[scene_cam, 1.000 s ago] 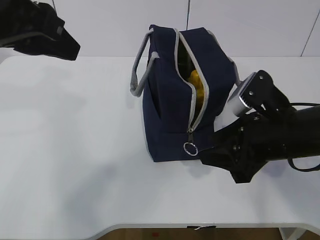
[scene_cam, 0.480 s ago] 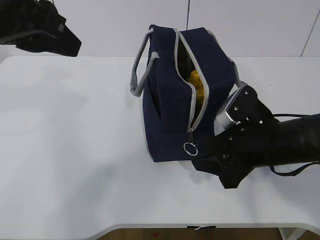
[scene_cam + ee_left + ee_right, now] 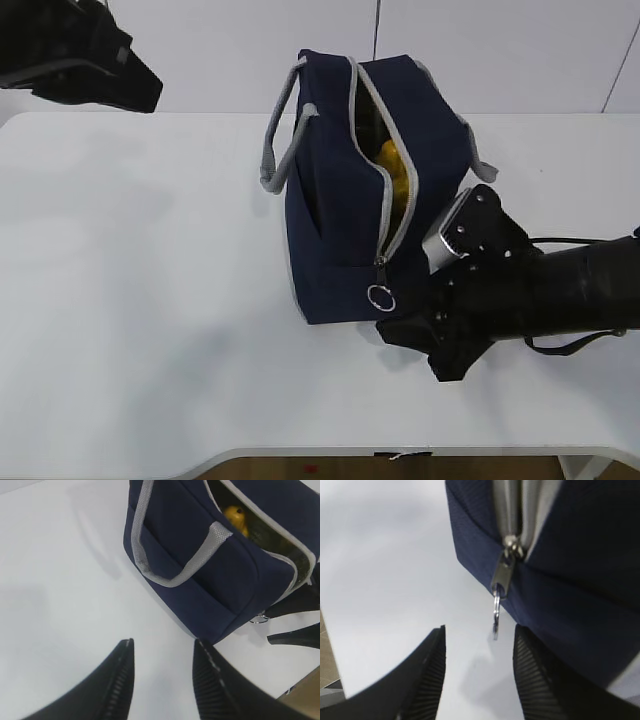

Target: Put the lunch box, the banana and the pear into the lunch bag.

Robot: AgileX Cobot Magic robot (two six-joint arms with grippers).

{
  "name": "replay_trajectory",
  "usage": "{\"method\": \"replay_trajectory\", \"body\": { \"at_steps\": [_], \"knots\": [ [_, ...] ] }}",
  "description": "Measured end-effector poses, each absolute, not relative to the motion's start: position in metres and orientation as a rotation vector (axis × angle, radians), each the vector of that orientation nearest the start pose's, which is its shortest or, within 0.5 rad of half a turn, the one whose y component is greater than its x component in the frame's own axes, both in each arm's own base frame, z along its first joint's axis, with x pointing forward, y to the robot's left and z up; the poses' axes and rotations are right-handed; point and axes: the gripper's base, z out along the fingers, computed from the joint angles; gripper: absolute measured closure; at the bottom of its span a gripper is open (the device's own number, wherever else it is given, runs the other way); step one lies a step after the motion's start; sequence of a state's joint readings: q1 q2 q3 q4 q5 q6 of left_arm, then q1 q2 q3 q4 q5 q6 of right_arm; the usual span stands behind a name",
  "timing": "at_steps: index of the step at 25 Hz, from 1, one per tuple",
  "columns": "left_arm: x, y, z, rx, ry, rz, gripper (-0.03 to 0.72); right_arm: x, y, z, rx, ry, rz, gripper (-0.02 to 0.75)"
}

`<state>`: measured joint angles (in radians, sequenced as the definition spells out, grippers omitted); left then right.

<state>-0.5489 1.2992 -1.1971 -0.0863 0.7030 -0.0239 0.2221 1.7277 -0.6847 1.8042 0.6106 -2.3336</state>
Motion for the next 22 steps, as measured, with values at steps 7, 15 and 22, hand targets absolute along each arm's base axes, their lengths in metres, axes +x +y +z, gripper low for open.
{"method": "replay_trajectory", "body": {
  "at_steps": [7,15,22],
  "knots": [
    [0.237,-0.151,0.364,0.556,2.249,-0.393,0.389,0.287,0.117,0.157,-1.036,1.98,0.552,0.381],
    [0.237,-0.151,0.364,0.556,2.249,-0.393,0.389,0.289,0.118,0.146,-1.036,2.013,0.565,0.394],
    [0.237,-0.151,0.364,0.556,2.249,-0.393,0.389,0.297,0.119,0.15,-1.035,1.992,0.557,0.456]
  ]
}}
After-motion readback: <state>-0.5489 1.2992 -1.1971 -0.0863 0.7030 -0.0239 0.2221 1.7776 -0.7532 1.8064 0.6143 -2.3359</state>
